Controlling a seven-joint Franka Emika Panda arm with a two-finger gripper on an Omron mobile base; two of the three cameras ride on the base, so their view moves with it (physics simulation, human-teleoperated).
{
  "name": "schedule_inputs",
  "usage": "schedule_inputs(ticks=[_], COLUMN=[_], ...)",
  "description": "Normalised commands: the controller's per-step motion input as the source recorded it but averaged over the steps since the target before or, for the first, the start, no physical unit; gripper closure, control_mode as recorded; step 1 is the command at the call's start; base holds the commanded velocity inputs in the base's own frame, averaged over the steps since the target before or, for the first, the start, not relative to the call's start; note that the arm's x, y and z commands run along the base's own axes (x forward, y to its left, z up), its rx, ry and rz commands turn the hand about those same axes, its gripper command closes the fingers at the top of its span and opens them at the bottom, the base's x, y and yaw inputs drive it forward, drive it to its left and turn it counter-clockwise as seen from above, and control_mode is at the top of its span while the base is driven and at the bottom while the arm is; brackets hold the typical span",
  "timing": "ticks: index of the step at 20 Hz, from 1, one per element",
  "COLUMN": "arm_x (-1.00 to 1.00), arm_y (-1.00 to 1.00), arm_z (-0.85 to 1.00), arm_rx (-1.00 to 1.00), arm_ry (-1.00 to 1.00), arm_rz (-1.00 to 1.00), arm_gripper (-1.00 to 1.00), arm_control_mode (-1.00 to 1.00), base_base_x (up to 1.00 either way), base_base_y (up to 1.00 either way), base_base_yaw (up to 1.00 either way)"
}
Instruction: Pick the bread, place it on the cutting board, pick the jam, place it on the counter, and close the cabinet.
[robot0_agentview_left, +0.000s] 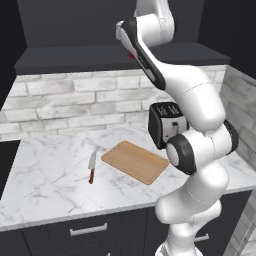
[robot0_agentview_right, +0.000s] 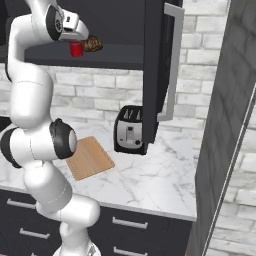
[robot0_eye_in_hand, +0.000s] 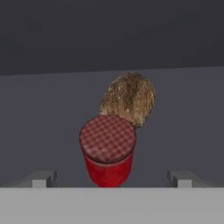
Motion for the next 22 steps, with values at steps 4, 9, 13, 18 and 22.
schedule_inputs(ticks=[4, 9, 13, 18, 22], arm_x=[0.29, 0.29, 0.27, 0.19, 0.03], arm_y=[0.0, 0.0, 0.0, 0.0, 0.0], arm_z=[-0.09, -0.08, -0.06, -0.05, -0.06], arm_rx=[0.0, 0.0, 0.0, 0.0, 0.0], arm_ry=[0.0, 0.0, 0.0, 0.0, 0.03], arm_rz=[0.0, 0.0, 0.0, 0.0, 0.0], arm_gripper=[-1.0, -1.0, -1.0, -1.0, -1.0], arm_control_mode=[-1.0, -1.0, -1.0, -1.0, -1.0], base_base_x=[0.0, 0.0, 0.0, 0.0, 0.0], base_base_y=[0.0, 0.0, 0.0, 0.0, 0.0], base_base_yaw=[0.0, 0.0, 0.0, 0.0, 0.0])
